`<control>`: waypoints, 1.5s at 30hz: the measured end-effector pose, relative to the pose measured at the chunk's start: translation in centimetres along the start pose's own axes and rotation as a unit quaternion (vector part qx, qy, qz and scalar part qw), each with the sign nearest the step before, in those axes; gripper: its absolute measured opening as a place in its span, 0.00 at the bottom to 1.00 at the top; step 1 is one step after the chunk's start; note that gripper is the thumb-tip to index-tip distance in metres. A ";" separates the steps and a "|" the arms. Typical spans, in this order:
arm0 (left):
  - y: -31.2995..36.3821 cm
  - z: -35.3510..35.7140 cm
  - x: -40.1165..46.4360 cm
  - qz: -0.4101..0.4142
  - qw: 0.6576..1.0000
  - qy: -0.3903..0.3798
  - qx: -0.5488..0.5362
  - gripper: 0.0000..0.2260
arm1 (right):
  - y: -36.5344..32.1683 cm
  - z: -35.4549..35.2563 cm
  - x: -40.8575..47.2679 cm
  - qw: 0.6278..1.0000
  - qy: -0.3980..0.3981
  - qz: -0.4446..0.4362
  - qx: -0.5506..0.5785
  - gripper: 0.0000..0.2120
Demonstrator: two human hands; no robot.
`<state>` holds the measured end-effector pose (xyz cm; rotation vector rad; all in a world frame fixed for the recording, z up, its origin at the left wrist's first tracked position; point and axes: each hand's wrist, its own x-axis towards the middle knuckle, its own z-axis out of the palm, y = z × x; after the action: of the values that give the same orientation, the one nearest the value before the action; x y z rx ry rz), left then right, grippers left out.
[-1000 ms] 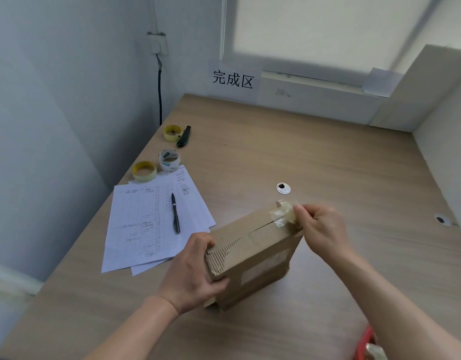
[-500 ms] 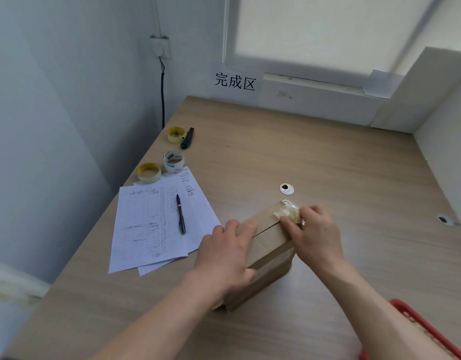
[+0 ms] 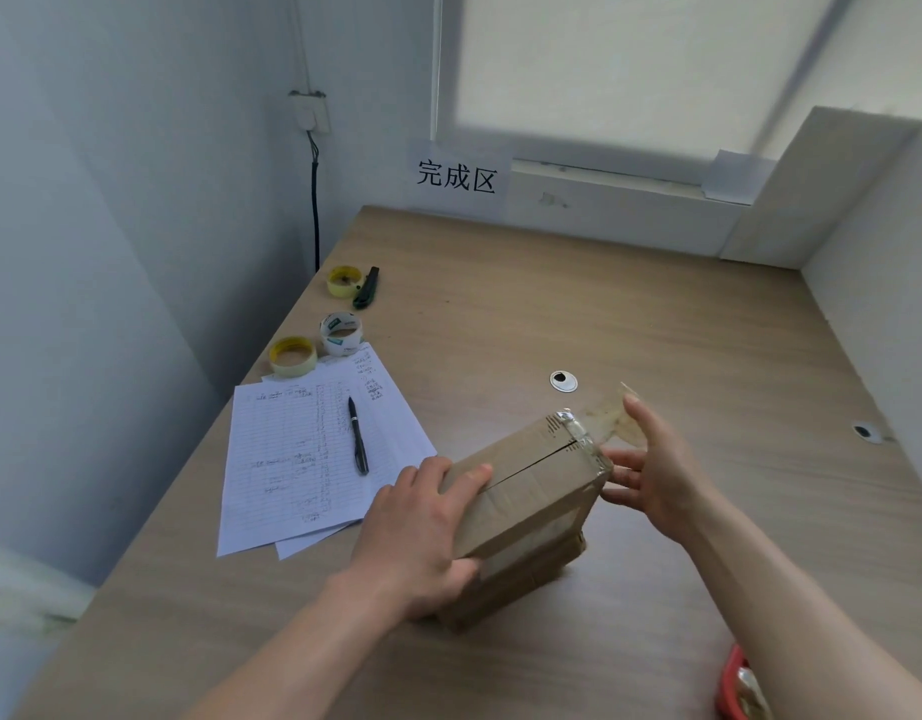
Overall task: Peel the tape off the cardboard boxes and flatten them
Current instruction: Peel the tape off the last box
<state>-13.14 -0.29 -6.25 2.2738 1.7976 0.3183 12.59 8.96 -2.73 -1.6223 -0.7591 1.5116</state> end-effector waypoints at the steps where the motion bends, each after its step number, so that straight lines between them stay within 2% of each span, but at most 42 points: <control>1: -0.2 -0.3 -0.2 0.000 1.000 -0.002 0.003 0.39 | 0.2 -0.1 -0.1 0.999 0.024 -0.014 0.037 0.18; 3: -0.5 -0.8 -0.6 0.002 1.000 -0.008 0.017 0.39 | 0.5 0.2 -0.6 0.988 0.102 -0.074 0.094 0.23; 4: -0.6 -0.9 -0.8 0.000 1.000 -0.012 0.022 0.39 | 0.8 0.5 -1.0 0.982 0.120 -0.108 0.097 0.21; 8: -1.1 -1.5 -1.0 -0.026 0.999 -0.028 0.034 0.38 | 1.3 2.1 -3.1 0.975 0.060 -0.166 0.134 0.10; 10: -1.7 -1.9 -1.0 -0.044 0.998 -0.033 0.035 0.37 | 1.4 2.6 -3.8 0.968 0.058 -0.197 0.143 0.06; 11: -1.8 -2.1 -1.0 -0.047 0.998 -0.035 0.036 0.36 | 1.6 3.0 -4.0 0.965 0.081 -0.236 0.076 0.03; 12: -1.9 -2.2 -1.0 -0.048 0.997 -0.037 0.038 0.36 | 2.0 3.4 -4.1 0.953 0.107 -0.280 -0.044 0.02; 14: -1.6 -2.3 -0.9 -0.047 0.997 -0.041 0.048 0.35 | 3.5 4.3 -4.1 0.883 0.129 -0.326 -0.312 0.15; 15: -1.2 -2.3 -0.7 -0.047 0.997 -0.040 0.054 0.33 | 4.1 4.9 -4.0 0.849 0.131 -0.330 -0.392 0.21; 16: -0.8 -2.3 -0.5 -0.045 0.997 -0.036 0.058 0.32 | 4.6 5.2 -3.9 0.828 0.132 -0.332 -0.433 0.23; 18: 0.1 -2.3 0.2 -0.038 0.997 -0.024 0.065 0.29 | 5.1 5.7 -3.6 0.809 0.141 -0.353 -0.449 0.19; 20: 1.1 -2.2 1.0 -0.038 0.997 -0.021 0.065 0.31 | 5.2 5.8 -3.1 0.790 0.160 -0.394 -0.442 0.11; 23: 2.4 -1.5 1.8 -0.050 0.997 -0.024 0.057 0.33 | 5.4 5.7 -2.3 0.761 0.175 -0.432 -0.452 0.12; 24: 2.5 -1.2 1.8 -0.055 0.997 -0.017 0.055 0.32 | 5.4 5.5 -2.1 0.766 0.176 -0.429 -0.446 0.12; 26: 2.4 -0.8 1.7 -0.061 0.997 -0.002 0.054 0.30 | 5.5 5.1 -1.4 0.820 0.179 -0.380 -0.388 0.15; 29: 2.0 -0.4 1.5 -0.053 0.997 0.007 0.057 0.30 | 5.7 4.6 -0.5 0.926 0.184 -0.257 -0.209 0.18; 32: 1.9 -0.2 1.4 -0.041 0.997 0.014 0.058 0.29 | 6.2 4.5 0.3 0.976 0.151 -0.152 -0.050 0.16; 35: 2.1 -0.1 1.3 -0.037 0.997 0.015 0.063 0.27 | 6.3 4.1 0.6 0.989 0.114 -0.086 0.030 0.15; 38: 2.2 0.3 1.0 -0.041 0.996 0.014 0.072 0.27 | 5.7 3.6 0.4 0.994 0.077 -0.080 0.002 0.11; 40: 2.1 0.4 1.2 -0.044 0.996 0.015 0.074 0.28 | 5.1 3.1 -0.3 0.995 0.065 -0.068 0.035 0.09; 41: 2.0 0.3 1.4 -0.047 0.996 0.015 0.072 0.28 | 4.9 2.8 -0.7 0.994 0.058 -0.059 0.075 0.10; 43: 1.9 0.1 1.9 -0.056 0.996 0.012 0.065 0.28 | 5.1 2.3 -1.7 0.991 0.057 -0.079 0.087 0.22; 45: 1.9 -0.1 2.4 -0.062 0.996 0.007 0.059 0.28 | 5.7 2.4 -2.7 0.984 0.098 -0.142 -0.041 0.33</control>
<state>-10.87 1.67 -5.46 2.2273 2.0042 0.2126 9.49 4.07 -6.11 -1.6161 -0.9072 1.1143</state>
